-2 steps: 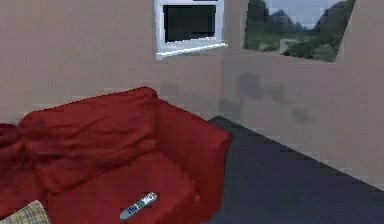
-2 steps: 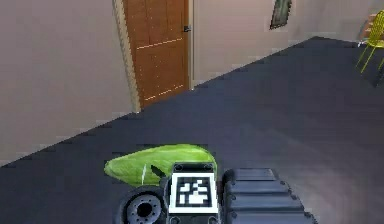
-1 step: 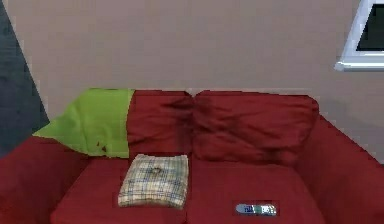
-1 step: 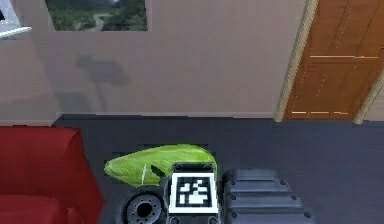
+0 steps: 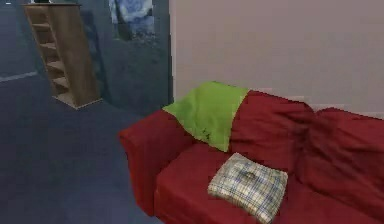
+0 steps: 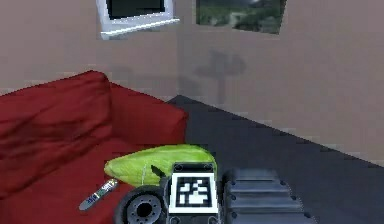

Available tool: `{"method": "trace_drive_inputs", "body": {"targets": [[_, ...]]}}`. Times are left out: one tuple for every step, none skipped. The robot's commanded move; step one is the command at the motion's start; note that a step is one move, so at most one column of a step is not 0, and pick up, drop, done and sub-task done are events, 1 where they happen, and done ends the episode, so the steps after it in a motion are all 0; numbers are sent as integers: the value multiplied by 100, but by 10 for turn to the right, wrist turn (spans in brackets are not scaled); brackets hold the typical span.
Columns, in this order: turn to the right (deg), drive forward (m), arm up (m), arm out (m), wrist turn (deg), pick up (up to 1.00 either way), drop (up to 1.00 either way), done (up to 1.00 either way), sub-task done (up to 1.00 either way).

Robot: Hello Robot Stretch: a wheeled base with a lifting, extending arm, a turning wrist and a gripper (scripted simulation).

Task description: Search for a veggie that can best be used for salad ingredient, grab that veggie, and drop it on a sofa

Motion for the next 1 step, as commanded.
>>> {"method": "trace_drive_inputs", "body": {"targets": [[450, 0, 0, 0, 0, 0, 0, 0, 0]]}}
